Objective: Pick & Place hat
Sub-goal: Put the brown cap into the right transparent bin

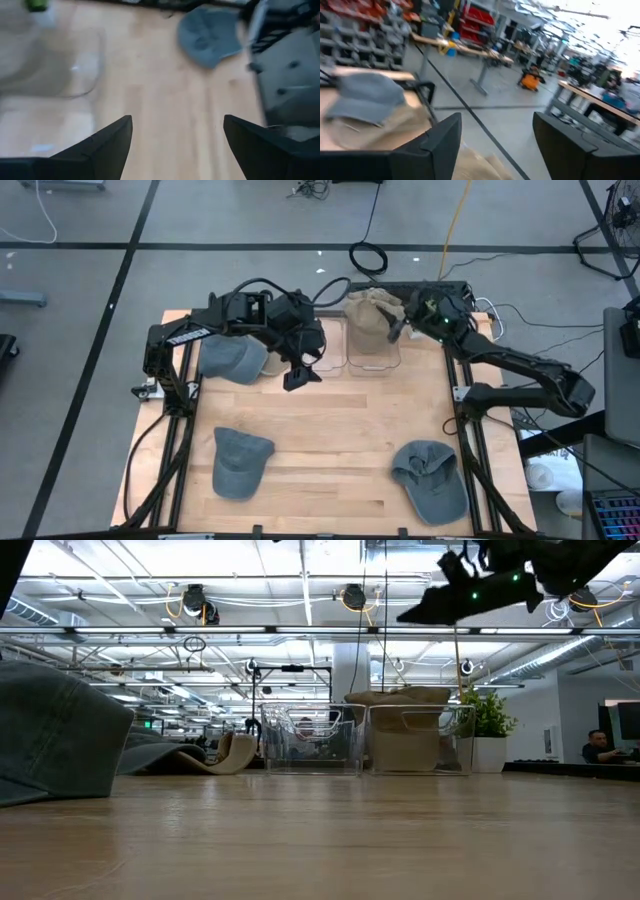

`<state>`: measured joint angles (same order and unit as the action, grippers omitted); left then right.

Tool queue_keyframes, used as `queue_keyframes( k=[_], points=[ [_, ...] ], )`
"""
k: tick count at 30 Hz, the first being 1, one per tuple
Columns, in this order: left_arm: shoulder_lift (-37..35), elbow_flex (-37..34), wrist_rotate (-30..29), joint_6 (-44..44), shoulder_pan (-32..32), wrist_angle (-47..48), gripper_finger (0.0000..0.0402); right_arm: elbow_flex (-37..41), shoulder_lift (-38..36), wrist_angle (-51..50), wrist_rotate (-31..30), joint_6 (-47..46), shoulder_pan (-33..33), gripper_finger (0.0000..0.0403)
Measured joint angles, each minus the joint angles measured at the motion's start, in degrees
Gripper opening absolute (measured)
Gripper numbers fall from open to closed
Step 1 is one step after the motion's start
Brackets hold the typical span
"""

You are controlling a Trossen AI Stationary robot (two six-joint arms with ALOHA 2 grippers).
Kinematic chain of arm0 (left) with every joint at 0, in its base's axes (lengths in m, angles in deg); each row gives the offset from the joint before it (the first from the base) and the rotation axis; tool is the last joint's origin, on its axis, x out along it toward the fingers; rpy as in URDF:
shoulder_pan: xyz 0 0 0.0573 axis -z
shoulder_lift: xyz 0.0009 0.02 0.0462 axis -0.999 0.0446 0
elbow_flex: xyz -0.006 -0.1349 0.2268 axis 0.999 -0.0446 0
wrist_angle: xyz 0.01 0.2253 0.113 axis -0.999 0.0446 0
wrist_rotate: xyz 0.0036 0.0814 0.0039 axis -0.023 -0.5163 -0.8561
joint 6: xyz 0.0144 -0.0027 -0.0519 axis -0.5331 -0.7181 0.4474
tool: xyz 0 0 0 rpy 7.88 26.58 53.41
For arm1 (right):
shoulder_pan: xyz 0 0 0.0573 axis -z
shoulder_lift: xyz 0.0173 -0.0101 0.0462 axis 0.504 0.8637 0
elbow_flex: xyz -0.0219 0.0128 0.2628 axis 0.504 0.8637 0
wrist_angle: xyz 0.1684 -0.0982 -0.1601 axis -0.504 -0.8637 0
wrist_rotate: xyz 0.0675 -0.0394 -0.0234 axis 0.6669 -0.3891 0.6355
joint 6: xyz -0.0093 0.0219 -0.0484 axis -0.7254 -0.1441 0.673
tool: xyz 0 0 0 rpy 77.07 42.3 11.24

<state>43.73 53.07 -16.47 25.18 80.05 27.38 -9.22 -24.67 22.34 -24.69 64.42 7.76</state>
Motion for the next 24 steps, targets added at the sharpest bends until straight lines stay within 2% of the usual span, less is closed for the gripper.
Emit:
queue_keyframes(
  k=[4, 7, 12, 17, 24],
  points=[
    [0.00, -0.02, -9.50, -1.08, -1.10, 5.88, 0.0324, 0.00, -2.80, -0.20, 0.08, -3.96, -3.40, 0.0236],
    [0.00, -0.02, -13.47, -2.36, -2.09, 8.81, 0.0324, 0.00, -4.51, -0.35, -0.07, -7.26, -6.13, 0.0236],
    [0.00, -0.02, -13.90, -3.39, -3.93, 10.29, 0.0324, -2.10, -5.82, -5.57, -1.49, -11.36, -12.14, 0.0236],
    [0.00, -0.02, -13.81, -3.80, -5.52, 12.21, 0.0324, -9.71, -4.47, -17.20, -5.08, -11.94, -19.09, 0.0236],
    [0.00, -0.02, -13.69, -5.84, -6.99, 12.58, 0.0324, -21.49, 0.10, -20.06, -6.47, -19.79, -25.10, 0.0236]
  ],
)
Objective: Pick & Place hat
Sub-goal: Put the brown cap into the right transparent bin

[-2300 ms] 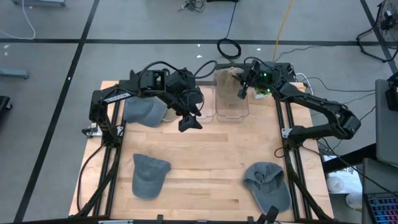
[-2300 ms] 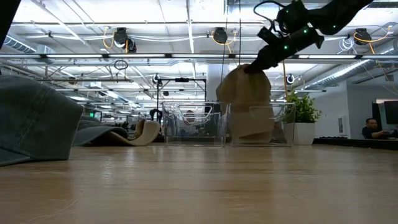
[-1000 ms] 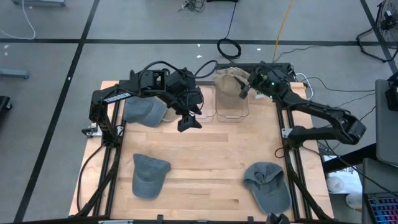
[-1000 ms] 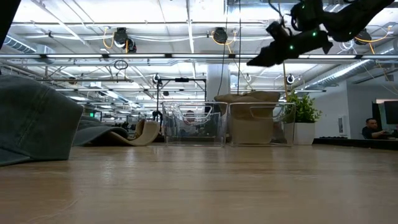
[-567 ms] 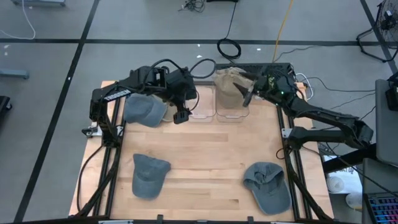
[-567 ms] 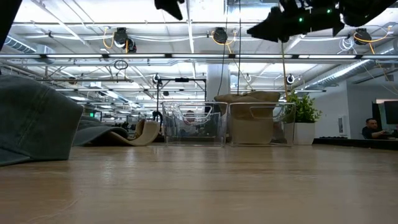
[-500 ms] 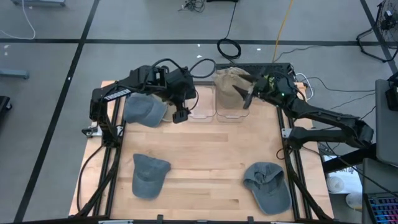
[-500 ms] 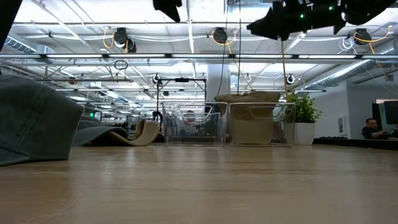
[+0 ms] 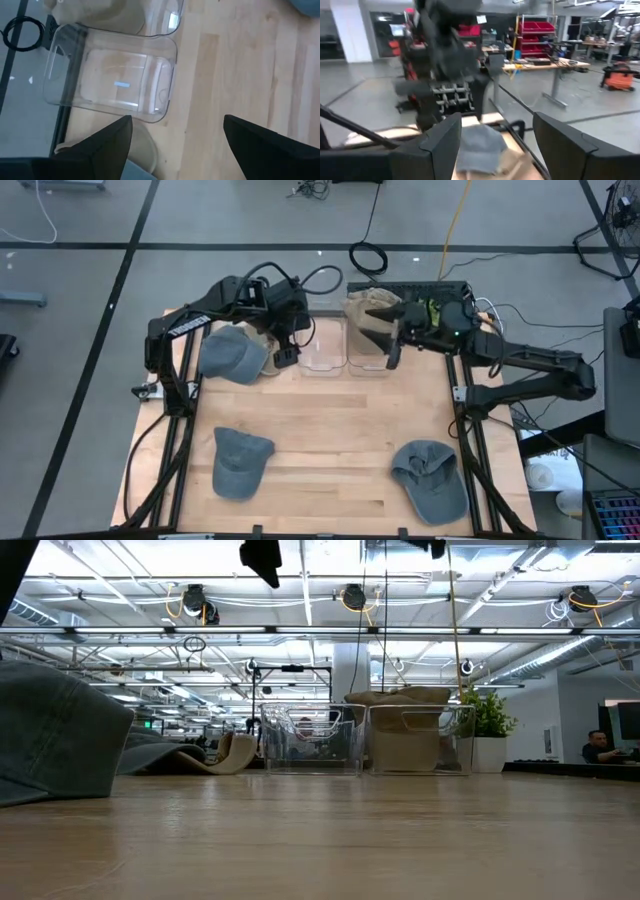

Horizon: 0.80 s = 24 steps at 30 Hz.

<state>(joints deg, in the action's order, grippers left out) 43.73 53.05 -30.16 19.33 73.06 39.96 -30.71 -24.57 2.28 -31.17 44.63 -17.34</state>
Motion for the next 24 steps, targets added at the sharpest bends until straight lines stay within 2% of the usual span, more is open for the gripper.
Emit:
queue_keyframes(
  k=[5, 10, 18, 24],
  points=[
    [0.00, -0.04, -0.02, -3.89, -1.82, 1.30, 0.0324, -9.18, 4.28, -2.89, -0.11, 0.81, -3.48, 0.0236],
    [0.00, -0.91, -0.43, -13.90, -4.92, 1.60, 0.0324, -15.55, 7.30, -4.53, 0.02, 2.84, -7.11, 0.0236],
    [0.00, -5.18, 0.13, -23.57, -13.77, 2.08, 0.0324, -18.29, 8.10, -4.28, -1.42, 4.52, -11.04, 0.0236],
    [0.04, -10.08, 7.57, -29.29, -20.48, 1.80, 0.0324, -18.29, 7.96, -4.37, -2.78, 4.53, -12.30, 0.0236]
  ],
)
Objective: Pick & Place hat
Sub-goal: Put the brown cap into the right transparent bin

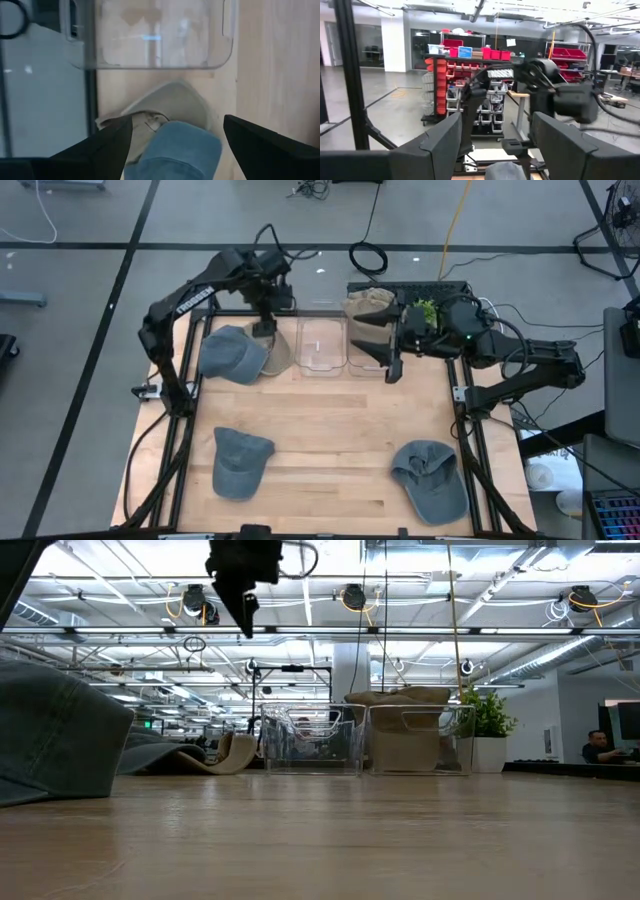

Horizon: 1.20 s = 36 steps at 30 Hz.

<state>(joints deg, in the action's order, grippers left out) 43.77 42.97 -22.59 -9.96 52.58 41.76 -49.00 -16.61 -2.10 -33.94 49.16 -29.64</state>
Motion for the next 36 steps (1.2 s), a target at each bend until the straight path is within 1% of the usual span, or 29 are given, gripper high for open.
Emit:
queue_keyframes(
  k=[4, 8, 15, 19, 23, 31, 36],
  points=[
    [0.00, -4.52, 3.09, -6.36, -2.97, -1.85, 0.0324, 0.00, 0.04, -0.33, 0.13, 0.18, -0.06, 0.0236],
    [0.00, -9.68, 3.24, -11.36, -4.52, -5.95, 0.0324, 0.00, 0.00, -0.24, 0.08, 0.18, -0.04, 0.0236],
    [0.00, -17.73, 3.10, -15.13, -5.68, -17.21, 0.0324, 0.00, 0.00, -2.77, 0.11, -0.24, -0.04, 0.0236],
    [0.13, -20.93, 3.08, -16.62, -6.07, -19.74, 0.0324, 0.02, 0.02, -4.19, 0.13, -0.67, -0.04, 0.0236],
    [1.59, -22.57, 3.10, -17.23, -6.57, -19.85, 0.0324, 0.02, 0.02, -4.19, 0.13, -0.65, -0.39, 0.0236],
    [5.69, -22.33, 3.04, -20.05, -6.81, -19.83, 0.0323, 0.02, 0.02, -4.45, 0.19, -0.67, -0.45, 0.0236],
    [7.30, -22.30, 2.68, -22.60, -7.25, -20.26, 0.0323, 0.04, 0.02, -6.75, 0.35, -0.68, -0.80, 0.0236]
  ],
)
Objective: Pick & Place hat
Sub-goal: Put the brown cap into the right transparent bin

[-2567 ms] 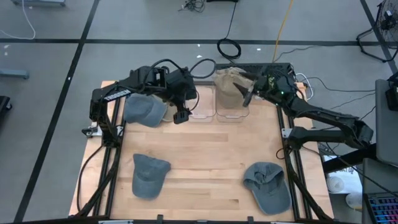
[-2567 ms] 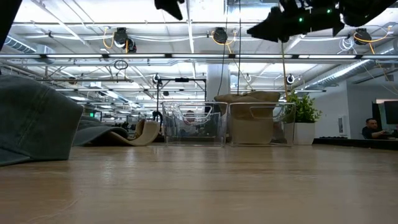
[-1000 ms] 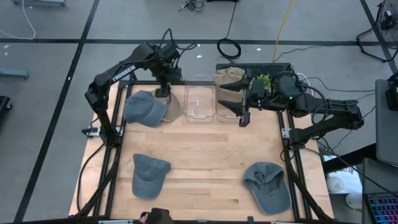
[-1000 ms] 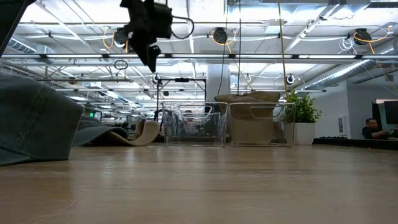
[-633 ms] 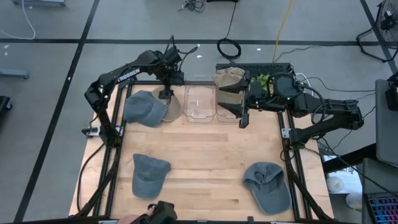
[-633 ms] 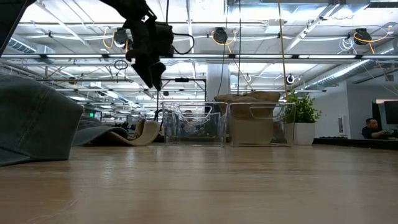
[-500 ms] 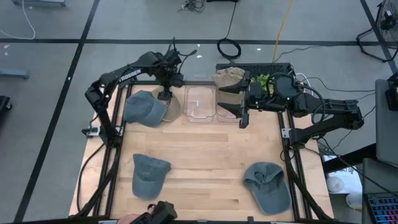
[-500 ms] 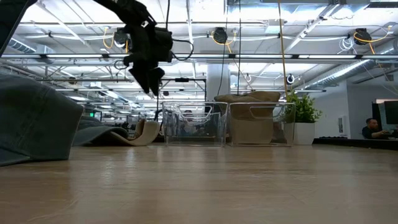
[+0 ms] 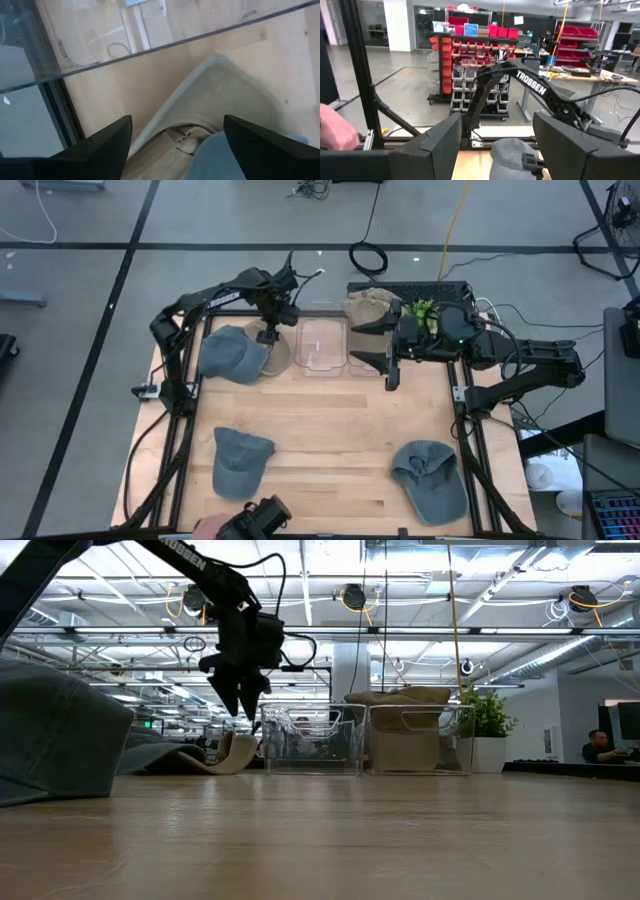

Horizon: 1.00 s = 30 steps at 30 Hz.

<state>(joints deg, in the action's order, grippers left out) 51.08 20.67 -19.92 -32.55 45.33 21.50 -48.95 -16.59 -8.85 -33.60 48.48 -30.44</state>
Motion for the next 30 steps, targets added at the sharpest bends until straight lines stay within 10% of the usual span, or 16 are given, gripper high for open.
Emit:
queue_keyframes(
  k=[17, 30],
  points=[
    [5.61, 0.08, -0.03, -2.64, -0.63, -1.51, 0.0315, 0.02, 0.00, -0.89, -0.03, 0.10, -0.38, 0.0235],
    [5.59, 0.08, 0.37, -3.77, -0.63, -0.39, 0.0033, 0.04, 0.00, 2.23, -0.15, 0.87, -0.38, 0.0235]
  ],
)
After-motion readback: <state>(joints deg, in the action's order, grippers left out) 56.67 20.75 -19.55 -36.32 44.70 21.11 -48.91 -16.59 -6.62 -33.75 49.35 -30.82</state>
